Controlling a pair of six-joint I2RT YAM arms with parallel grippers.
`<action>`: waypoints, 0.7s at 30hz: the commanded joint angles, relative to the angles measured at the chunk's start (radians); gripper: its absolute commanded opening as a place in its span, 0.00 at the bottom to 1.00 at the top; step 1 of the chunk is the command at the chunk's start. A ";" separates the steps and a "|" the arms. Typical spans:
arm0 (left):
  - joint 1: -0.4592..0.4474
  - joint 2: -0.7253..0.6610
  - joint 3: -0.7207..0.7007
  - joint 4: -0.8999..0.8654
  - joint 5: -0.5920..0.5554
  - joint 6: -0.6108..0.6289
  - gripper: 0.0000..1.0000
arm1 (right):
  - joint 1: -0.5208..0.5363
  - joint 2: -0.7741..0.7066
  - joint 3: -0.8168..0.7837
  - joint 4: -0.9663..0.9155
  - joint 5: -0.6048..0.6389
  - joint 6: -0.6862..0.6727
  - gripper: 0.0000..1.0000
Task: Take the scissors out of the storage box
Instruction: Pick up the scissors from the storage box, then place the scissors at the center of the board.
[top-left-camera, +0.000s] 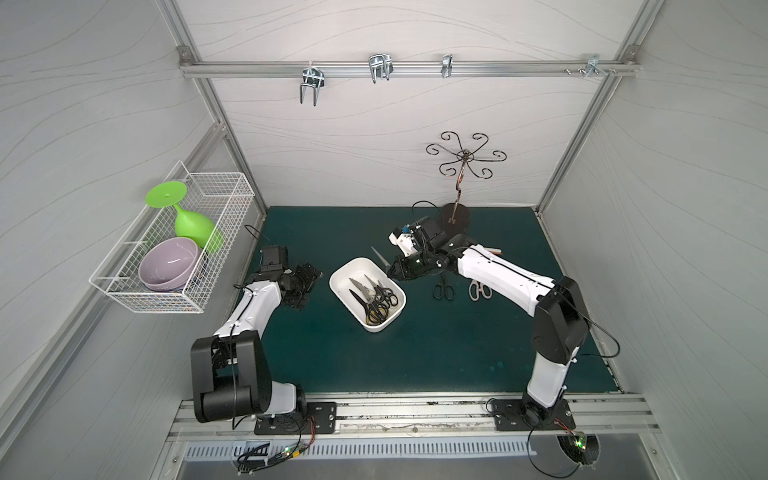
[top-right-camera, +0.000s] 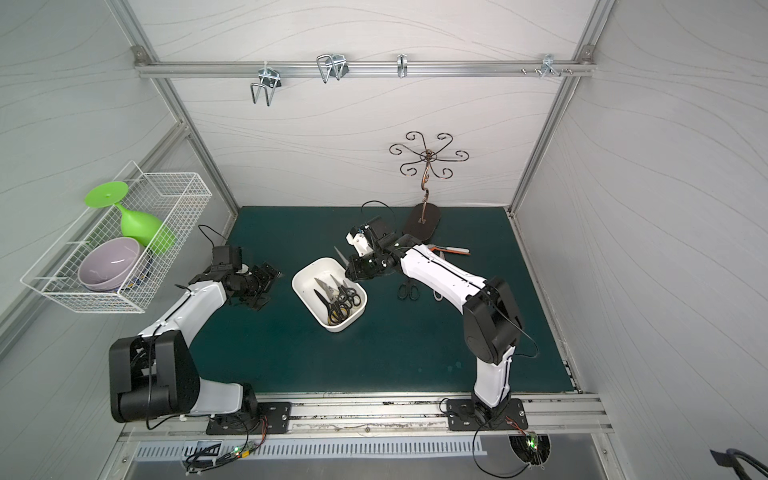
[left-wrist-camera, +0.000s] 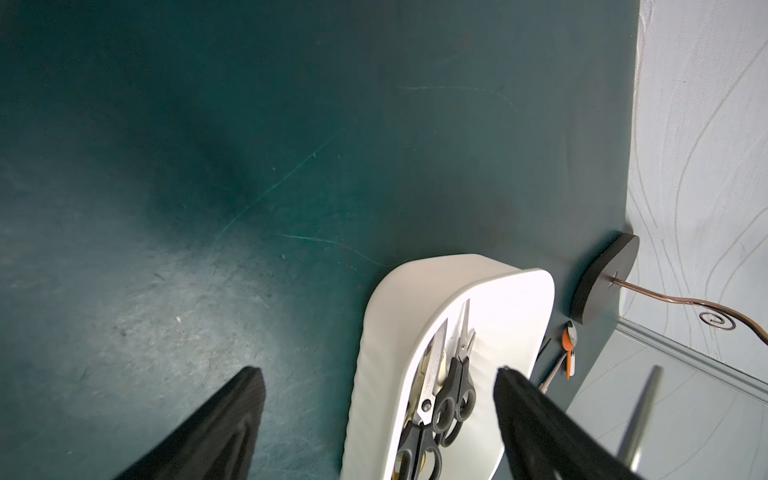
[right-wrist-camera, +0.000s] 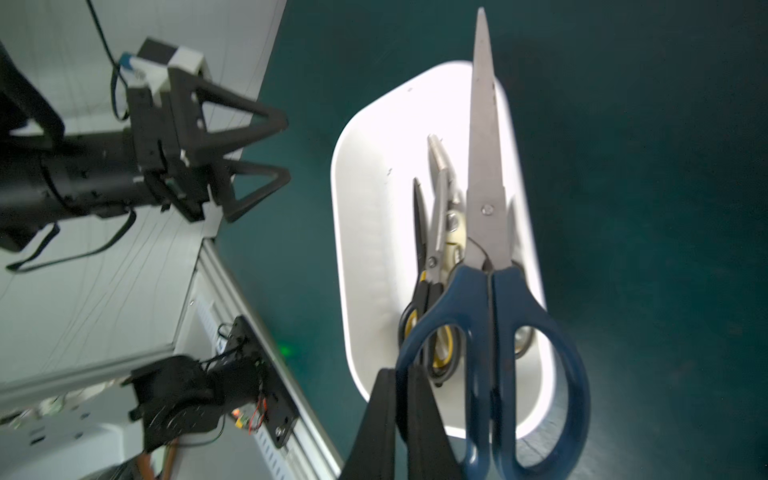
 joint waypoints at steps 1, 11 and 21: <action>-0.033 0.001 -0.020 -0.001 -0.009 0.011 0.91 | -0.020 -0.018 -0.009 -0.021 0.194 -0.001 0.00; -0.133 -0.010 0.020 -0.078 -0.033 0.076 0.91 | -0.048 0.132 0.031 -0.038 0.441 0.031 0.00; -0.133 -0.009 0.033 -0.093 -0.032 0.086 0.91 | -0.012 0.206 -0.009 0.011 0.519 0.118 0.00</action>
